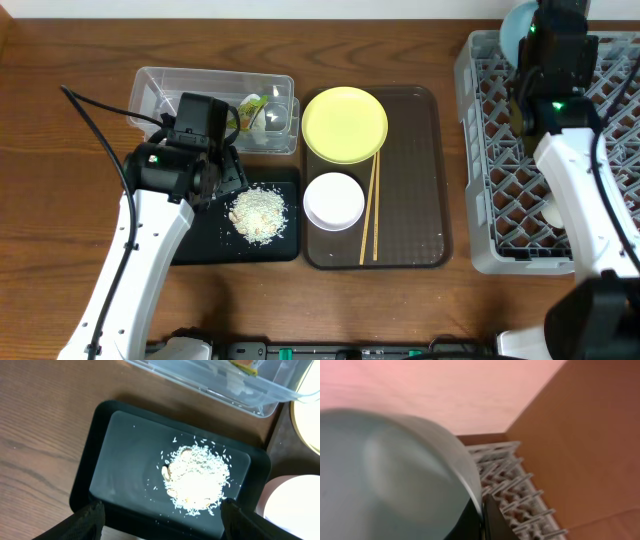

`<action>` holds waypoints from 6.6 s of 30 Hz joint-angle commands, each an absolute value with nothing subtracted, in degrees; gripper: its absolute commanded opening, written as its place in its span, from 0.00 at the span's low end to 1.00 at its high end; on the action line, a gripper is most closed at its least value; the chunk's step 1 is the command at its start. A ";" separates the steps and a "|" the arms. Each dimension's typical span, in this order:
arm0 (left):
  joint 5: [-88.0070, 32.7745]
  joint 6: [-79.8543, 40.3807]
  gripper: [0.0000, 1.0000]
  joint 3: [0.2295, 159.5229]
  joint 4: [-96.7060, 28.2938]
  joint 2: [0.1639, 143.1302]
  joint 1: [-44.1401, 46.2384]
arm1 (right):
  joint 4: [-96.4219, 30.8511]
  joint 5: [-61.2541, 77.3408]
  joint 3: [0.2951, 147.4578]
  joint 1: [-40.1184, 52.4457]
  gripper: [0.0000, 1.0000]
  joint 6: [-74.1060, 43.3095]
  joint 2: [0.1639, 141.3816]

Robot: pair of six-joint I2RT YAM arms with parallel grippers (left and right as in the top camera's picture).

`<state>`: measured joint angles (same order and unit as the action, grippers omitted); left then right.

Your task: Sort waste into correct bins and load items into the dishwasher rack

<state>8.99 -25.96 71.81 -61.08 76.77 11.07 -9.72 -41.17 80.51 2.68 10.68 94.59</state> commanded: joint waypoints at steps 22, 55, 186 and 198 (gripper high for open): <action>9.50 -26.94 0.81 71.57 -61.23 77.17 10.90 | 3.18 -56.10 80.68 2.59 0.01 12.88 114.39; 9.47 -26.94 0.82 71.57 -61.28 77.17 10.90 | -20.95 -46.59 80.62 8.93 0.06 -0.84 112.25; 12.05 -27.16 0.82 71.57 -62.54 77.17 7.03 | 2.83 -57.19 84.31 -5.10 0.02 27.03 118.52; 12.05 -27.14 0.82 71.57 -62.54 77.17 7.03 | -12.23 -57.17 84.33 -0.91 0.31 18.20 117.84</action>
<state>11.14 -26.83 71.70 -62.57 76.79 7.27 -11.00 -57.17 84.53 -1.89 23.42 118.39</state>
